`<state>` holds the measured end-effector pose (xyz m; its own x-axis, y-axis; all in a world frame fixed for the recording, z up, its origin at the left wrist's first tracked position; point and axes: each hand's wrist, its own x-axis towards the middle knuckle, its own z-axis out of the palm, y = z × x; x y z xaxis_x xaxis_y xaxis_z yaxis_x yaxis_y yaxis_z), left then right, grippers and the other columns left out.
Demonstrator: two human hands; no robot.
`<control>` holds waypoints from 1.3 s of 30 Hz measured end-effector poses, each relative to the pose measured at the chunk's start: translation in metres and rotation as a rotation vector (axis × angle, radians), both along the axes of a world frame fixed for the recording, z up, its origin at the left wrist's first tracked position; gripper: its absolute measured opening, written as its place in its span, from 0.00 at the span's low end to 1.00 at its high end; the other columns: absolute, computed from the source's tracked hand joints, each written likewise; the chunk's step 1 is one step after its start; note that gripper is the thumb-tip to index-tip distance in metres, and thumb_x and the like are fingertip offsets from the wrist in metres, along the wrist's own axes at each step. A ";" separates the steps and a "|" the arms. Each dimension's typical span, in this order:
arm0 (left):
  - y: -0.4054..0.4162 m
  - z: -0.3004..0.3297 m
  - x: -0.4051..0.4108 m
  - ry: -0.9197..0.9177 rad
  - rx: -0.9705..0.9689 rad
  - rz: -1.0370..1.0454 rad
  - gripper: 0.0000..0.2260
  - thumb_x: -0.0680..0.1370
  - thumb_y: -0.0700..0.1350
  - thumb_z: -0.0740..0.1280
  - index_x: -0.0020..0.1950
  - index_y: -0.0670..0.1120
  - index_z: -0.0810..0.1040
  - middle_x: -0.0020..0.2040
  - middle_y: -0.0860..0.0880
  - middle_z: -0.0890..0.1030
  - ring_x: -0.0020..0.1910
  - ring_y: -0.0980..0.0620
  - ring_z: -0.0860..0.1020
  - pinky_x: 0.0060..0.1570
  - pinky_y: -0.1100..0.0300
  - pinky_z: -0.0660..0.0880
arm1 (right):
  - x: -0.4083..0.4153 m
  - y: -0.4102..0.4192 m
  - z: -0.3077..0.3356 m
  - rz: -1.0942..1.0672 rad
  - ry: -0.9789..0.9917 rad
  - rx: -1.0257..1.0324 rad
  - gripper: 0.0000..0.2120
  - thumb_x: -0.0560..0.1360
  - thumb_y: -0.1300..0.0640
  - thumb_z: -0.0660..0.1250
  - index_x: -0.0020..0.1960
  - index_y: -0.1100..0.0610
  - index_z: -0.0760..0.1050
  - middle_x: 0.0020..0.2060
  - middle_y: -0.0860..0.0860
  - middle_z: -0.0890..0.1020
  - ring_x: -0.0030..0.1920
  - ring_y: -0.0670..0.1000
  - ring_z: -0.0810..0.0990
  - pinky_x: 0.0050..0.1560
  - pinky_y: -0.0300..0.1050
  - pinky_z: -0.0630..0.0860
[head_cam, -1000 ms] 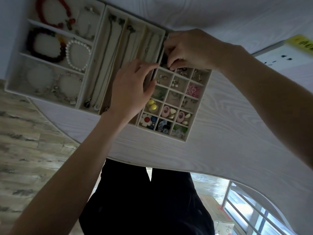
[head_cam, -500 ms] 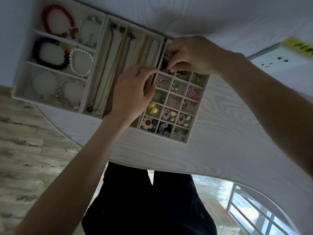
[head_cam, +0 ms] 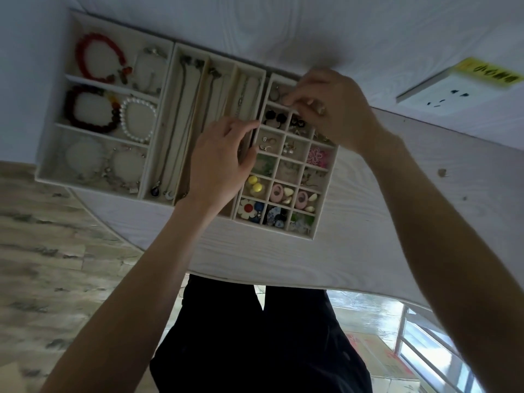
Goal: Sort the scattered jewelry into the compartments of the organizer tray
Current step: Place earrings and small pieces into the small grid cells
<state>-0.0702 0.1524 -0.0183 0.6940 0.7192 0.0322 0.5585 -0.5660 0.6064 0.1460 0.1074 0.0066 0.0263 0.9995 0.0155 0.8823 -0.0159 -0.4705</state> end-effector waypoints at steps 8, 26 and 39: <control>-0.006 0.010 0.006 0.053 0.108 -0.009 0.13 0.77 0.46 0.67 0.61 0.45 0.77 0.55 0.44 0.78 0.53 0.46 0.75 0.53 0.56 0.71 | -0.038 -0.068 0.001 -0.451 0.055 0.158 0.08 0.75 0.60 0.65 0.50 0.59 0.81 0.43 0.55 0.81 0.44 0.54 0.76 0.45 0.40 0.67; -0.071 0.009 0.089 0.271 0.218 -0.354 0.20 0.77 0.48 0.67 0.68 0.46 0.73 0.67 0.50 0.73 0.66 0.44 0.67 0.65 0.49 0.60 | 0.083 -0.214 -0.042 -1.185 -0.067 -0.043 0.13 0.78 0.60 0.61 0.60 0.61 0.76 0.57 0.60 0.75 0.55 0.59 0.74 0.50 0.40 0.66; -0.067 0.005 0.085 0.160 0.177 -0.309 0.20 0.76 0.52 0.67 0.66 0.48 0.74 0.66 0.49 0.74 0.65 0.46 0.66 0.63 0.47 0.62 | 0.025 -0.187 -0.047 -0.774 0.090 0.129 0.02 0.71 0.64 0.70 0.43 0.62 0.80 0.40 0.56 0.81 0.38 0.55 0.79 0.38 0.50 0.79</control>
<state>0.0151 0.0853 -0.0137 0.8835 0.4684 0.0106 0.4249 -0.8106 0.4031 0.1712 -0.0793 -0.0401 0.7204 0.6870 0.0949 0.6011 -0.5503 -0.5795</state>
